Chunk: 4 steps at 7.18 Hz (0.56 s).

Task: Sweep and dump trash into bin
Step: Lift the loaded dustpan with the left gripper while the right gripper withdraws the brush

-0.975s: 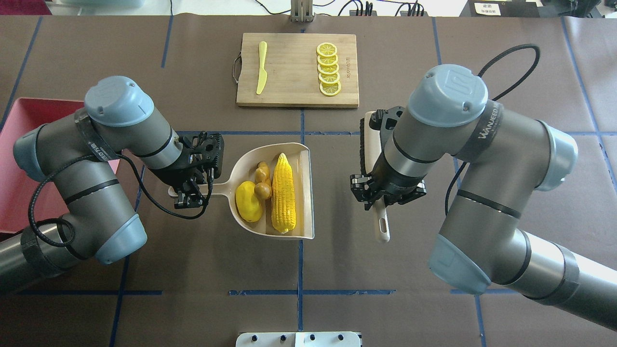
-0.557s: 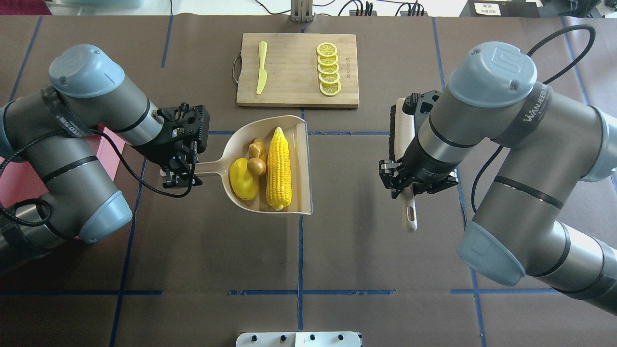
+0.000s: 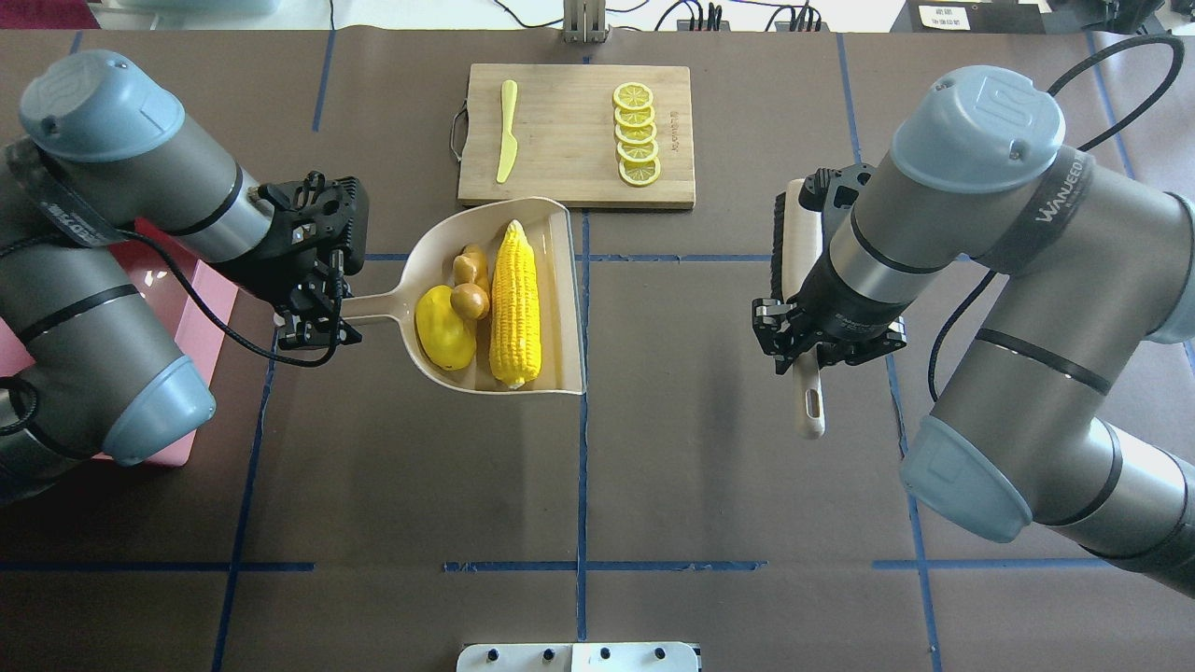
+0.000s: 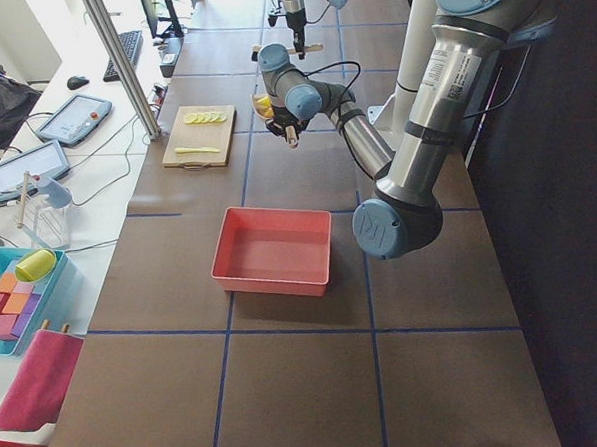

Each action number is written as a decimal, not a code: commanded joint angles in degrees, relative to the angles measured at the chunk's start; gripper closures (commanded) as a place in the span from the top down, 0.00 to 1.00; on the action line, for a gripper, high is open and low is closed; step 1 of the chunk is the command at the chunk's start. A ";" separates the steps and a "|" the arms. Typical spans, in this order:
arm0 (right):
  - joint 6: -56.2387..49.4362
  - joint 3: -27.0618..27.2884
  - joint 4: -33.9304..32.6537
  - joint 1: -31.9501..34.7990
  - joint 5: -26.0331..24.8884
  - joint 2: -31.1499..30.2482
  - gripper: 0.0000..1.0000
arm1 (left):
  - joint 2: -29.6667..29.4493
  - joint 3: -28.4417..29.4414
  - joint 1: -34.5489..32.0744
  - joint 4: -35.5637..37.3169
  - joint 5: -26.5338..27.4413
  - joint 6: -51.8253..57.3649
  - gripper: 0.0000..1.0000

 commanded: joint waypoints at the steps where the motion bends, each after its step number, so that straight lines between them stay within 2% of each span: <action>1: -2.58 0.07 -0.41 1.33 -0.07 -1.28 0.00 | 3.88 -6.26 -3.04 6.79 -0.18 4.69 0.00; 3: -3.29 0.08 -0.32 1.95 -0.16 -2.25 0.00 | 4.34 -11.10 -6.73 15.58 -0.35 11.81 0.00; 4: -4.69 0.08 -0.41 2.39 -0.24 -2.51 0.00 | 6.25 -11.56 -9.19 16.66 -3.14 15.24 0.00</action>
